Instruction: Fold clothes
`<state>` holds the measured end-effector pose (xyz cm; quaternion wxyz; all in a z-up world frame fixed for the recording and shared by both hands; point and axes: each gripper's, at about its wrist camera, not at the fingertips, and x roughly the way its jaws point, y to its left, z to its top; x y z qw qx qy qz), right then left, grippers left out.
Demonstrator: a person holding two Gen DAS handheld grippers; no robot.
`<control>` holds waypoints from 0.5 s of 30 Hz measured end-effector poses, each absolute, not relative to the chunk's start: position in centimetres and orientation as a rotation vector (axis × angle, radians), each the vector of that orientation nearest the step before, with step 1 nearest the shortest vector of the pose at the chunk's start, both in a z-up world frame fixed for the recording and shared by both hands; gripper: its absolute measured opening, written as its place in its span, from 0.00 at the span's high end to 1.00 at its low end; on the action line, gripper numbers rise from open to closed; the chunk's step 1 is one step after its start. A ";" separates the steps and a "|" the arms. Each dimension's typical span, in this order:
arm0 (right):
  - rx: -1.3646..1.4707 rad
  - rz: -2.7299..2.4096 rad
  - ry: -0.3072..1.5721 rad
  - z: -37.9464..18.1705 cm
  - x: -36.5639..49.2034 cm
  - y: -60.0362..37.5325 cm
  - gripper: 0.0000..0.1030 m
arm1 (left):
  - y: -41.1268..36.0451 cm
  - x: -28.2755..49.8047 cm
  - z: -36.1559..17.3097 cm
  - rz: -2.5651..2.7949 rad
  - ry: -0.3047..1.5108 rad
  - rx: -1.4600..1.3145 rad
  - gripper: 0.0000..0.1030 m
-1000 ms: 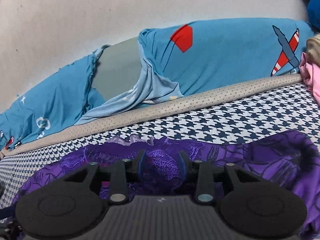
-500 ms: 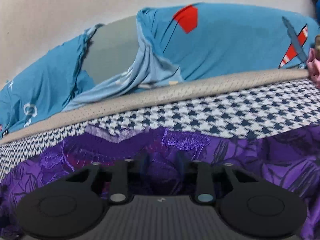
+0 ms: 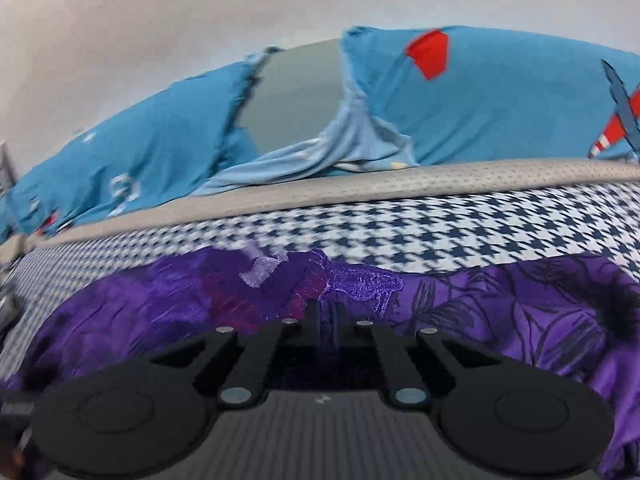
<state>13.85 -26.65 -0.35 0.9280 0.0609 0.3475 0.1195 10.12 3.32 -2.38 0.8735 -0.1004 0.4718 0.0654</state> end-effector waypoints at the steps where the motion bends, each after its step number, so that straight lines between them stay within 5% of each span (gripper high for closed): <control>1: 0.103 0.269 0.710 -0.1 13.3 -26.4 0.93 | 3.2 10.1 -2.1 0.139 0.973 -0.202 0.00; 15: -0.218 0.585 0.753 -0.9 7.0 -21.7 0.93 | 1.8 10.1 0.2 0.116 0.801 -0.206 0.00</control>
